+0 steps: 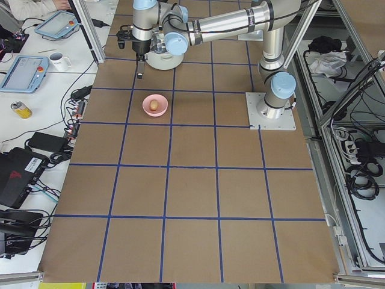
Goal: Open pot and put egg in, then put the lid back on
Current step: 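Move right gripper over the lid knob while left gripper nears the bowl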
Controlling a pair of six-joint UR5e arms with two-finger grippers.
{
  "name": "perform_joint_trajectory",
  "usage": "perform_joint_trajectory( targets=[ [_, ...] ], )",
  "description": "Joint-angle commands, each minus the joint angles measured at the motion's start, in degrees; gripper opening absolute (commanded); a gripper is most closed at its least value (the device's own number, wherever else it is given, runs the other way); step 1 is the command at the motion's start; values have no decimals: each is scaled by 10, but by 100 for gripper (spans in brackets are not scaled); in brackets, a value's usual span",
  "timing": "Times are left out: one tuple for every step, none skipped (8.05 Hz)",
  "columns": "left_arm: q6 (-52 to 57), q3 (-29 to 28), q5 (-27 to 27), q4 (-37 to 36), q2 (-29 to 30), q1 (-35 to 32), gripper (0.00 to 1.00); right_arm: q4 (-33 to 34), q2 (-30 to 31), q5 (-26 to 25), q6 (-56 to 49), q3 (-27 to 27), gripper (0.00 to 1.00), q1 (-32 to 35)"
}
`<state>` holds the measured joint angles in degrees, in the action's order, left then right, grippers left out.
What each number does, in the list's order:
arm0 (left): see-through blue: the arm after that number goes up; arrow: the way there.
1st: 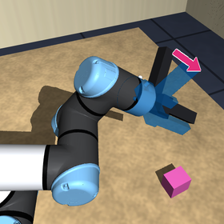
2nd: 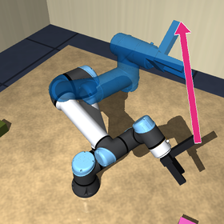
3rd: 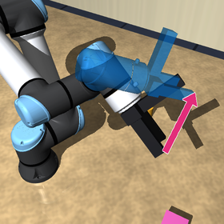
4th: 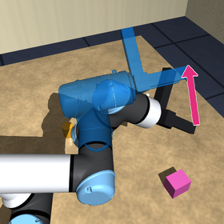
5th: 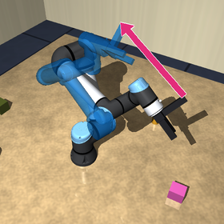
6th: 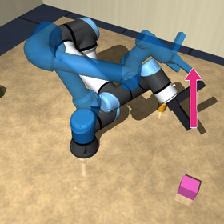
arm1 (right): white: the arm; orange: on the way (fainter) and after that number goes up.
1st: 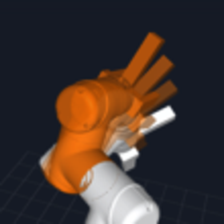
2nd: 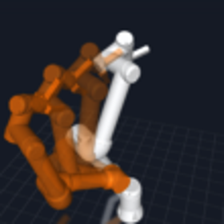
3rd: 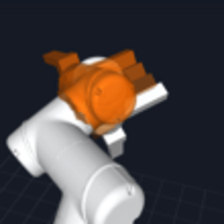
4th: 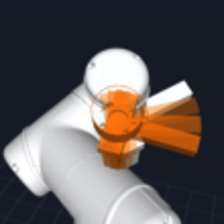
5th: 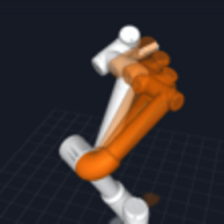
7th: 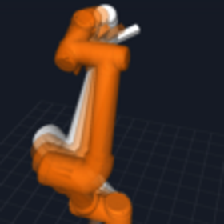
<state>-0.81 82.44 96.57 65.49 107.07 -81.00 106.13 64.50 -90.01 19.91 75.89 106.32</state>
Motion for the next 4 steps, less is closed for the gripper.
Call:
perform_joint_trajectory(
  targets=[
    [-129, 0, -2, 8, 6, 0, 100, 34, -30, 25, 35, -4, 100, 6],
    [-196, 0, 2, 9, 13, 0, 100, 35, -30, 24, 24, -3, 95, 6],
    [-252, 0, 2, 23, 19, 0, 100, 35, -32, 21, 22, 2, 92, 6],
    [-312, 3, 3, 30, 23, 0, 100, 35, -34, 15, 22, 4, 86, 6]
  ],
)
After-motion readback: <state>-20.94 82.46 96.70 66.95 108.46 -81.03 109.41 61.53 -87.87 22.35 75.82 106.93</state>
